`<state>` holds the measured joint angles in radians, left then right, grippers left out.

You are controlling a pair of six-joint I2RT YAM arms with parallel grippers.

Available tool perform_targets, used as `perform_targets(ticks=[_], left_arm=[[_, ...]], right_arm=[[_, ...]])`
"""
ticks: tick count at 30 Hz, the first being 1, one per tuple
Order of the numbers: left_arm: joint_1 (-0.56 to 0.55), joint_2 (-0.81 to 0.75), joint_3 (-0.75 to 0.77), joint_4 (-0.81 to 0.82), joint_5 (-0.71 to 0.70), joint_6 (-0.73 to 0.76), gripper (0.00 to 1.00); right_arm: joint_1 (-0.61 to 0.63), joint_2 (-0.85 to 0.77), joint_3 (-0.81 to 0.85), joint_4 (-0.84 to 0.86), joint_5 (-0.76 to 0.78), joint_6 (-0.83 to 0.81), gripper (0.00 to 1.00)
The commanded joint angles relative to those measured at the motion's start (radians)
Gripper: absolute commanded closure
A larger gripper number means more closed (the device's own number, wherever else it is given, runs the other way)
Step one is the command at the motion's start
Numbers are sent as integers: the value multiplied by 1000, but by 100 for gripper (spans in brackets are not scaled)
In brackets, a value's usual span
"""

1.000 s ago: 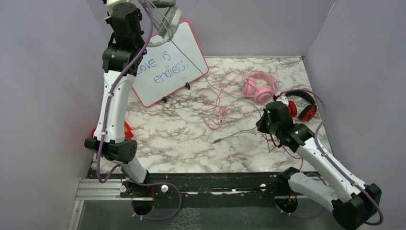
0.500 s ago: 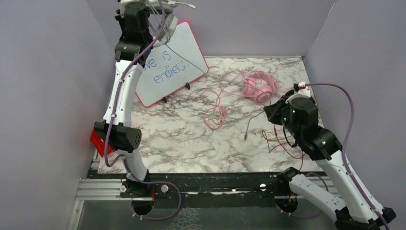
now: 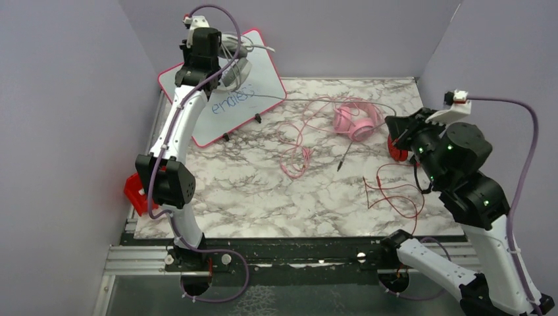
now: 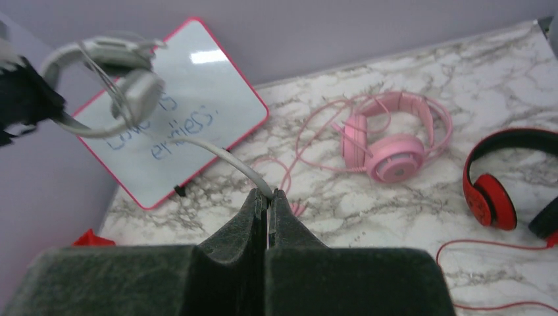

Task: Wrap the headphones
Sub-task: Wrap the headphones cable around the headphones.

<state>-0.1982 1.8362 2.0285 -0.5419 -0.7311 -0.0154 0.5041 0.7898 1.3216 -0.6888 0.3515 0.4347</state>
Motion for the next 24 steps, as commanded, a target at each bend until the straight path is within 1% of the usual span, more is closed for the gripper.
perform_targets(ticks=[1, 4, 7, 9, 11, 14, 16, 18, 24], left_arm=[[-26, -63, -70, 56, 43, -53, 100], [-60, -47, -89, 30, 89, -57, 100], [-116, -26, -96, -32, 131, -63, 100], [-152, -33, -130, -55, 171, -65, 100], [-171, -56, -180, -66, 232, -84, 100], [-206, -100, -281, -64, 277, -80, 100], [-221, -140, -352, -56, 356, -74, 100], [-244, -179, -420, -44, 398, -67, 100], [-296, -254, -523, -42, 508, -68, 100]], right_arm=[[1, 29, 146, 63, 10, -89, 100], [2, 66, 226, 69, 4, -123, 100], [2, 104, 267, 99, 4, -153, 100], [2, 133, 293, 117, 7, -166, 100], [1, 161, 309, 138, 14, -178, 100], [2, 207, 352, 158, 10, -190, 100], [2, 241, 387, 168, 8, -199, 100], [2, 277, 421, 181, 1, -207, 100], [1, 374, 512, 208, -26, -218, 100]])
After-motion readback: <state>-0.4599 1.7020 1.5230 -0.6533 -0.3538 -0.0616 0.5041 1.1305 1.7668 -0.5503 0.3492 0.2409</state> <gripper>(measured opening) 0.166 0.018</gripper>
